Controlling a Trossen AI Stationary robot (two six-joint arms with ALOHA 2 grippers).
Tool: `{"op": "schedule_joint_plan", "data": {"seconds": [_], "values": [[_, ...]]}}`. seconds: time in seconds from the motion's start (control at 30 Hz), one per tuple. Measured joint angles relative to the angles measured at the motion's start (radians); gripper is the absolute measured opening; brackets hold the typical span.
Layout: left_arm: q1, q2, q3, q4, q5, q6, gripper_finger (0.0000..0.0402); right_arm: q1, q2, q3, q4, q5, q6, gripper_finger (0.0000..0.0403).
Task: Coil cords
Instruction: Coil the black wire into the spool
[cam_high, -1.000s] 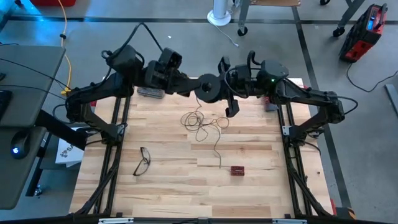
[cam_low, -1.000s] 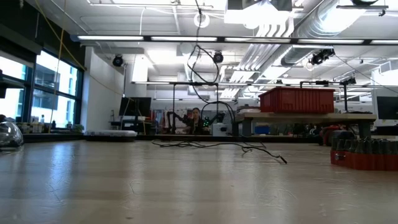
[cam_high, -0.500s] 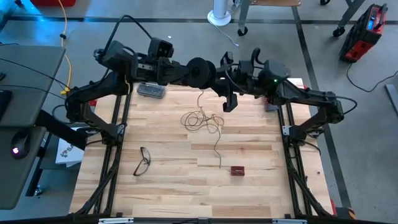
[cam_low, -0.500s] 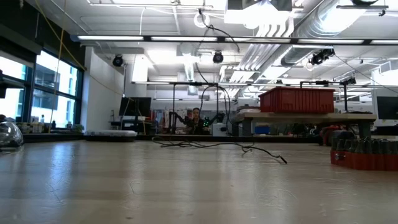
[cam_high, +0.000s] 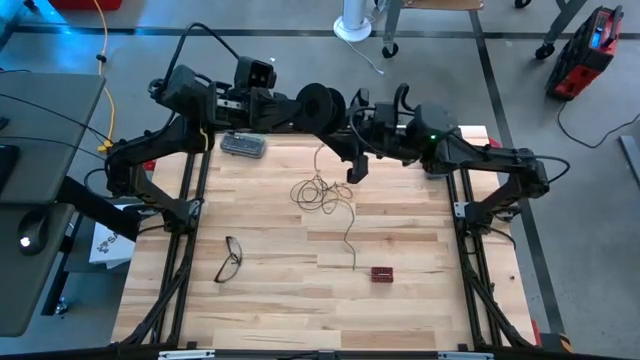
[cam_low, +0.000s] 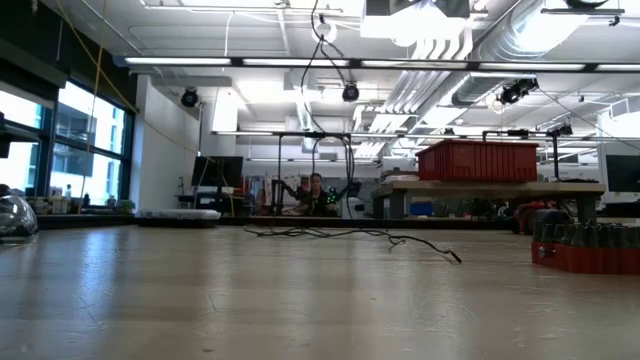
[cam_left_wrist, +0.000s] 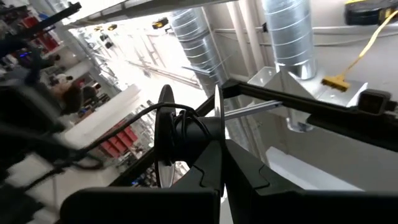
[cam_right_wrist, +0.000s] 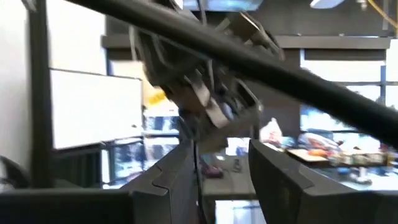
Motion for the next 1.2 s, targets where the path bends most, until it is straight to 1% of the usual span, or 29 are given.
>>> {"op": "schedule_joint_plan", "data": {"seconds": [0.1, 0.33, 0.4, 0.53, 0.6, 0.67, 0.73, 0.83, 0.93, 1.0, 1.1, 1.2], "values": [[-0.001, 0.0, 0.0, 0.009, 0.0, -0.013, 0.0, 0.0, 0.01, 0.0, -0.008, 0.029, -0.043, 0.0146], [-0.001, -0.002, 0.0, 0.021, -0.02, -0.01, 0.0, 0.006, 0.01, 0.0, -0.014, 0.008, -0.027, 0.0146], [-0.001, -0.002, 0.0, 0.02, -0.021, -0.007, 0.0, 0.006, 0.01, 0.0, -0.02, 0.007, -0.028, 0.014], [-0.001, -0.002, 0.0, 0.018, -0.021, -0.006, 0.0, 0.007, 0.008, 0.0, -0.03, 0.005, -0.027, 0.0102], [-0.001, -0.002, 0.0, 0.019, -0.026, -0.006, 0.0, 0.008, 0.008, 0.0, -0.034, 0.001, -0.028, 0.0072], [-0.001, -0.002, 0.0, 0.019, -0.032, -0.005, 0.0, 0.013, 0.008, 0.0, -0.034, 0.001, -0.028, 0.0033], [-0.001, -0.002, 0.0, 0.018, -0.034, -0.005, 0.0, 0.021, 0.008, 0.0, -0.034, 0.018, -0.028, 0.0009], [-0.001, -0.002, 0.0, 0.019, -0.037, -0.005, 0.0, 0.035, 0.008, 0.0, -0.034, 0.073, -0.031, 0.0006], [-0.001, -0.002, 0.0, 0.019, -0.041, -0.014, 0.0, 0.038, 0.018, 0.0, -0.017, 0.098, -0.022, 0.0003], [0.0, 0.001, 0.0, 0.018, -0.04, -0.021, 0.0, 0.035, 0.031, 0.0, -0.01, 0.094, 0.005, 0.0002], [0.014, 0.005, -0.001, 0.01, -0.036, -0.024, 0.0, 0.036, 0.044, 0.0, -0.006, 0.059, 0.046, 0.0002], [0.031, 0.007, -0.002, 0.013, -0.037, -0.024, 0.0, 0.055, 0.044, 0.0, -0.001, 0.052, 0.048, 0.0001]]}}
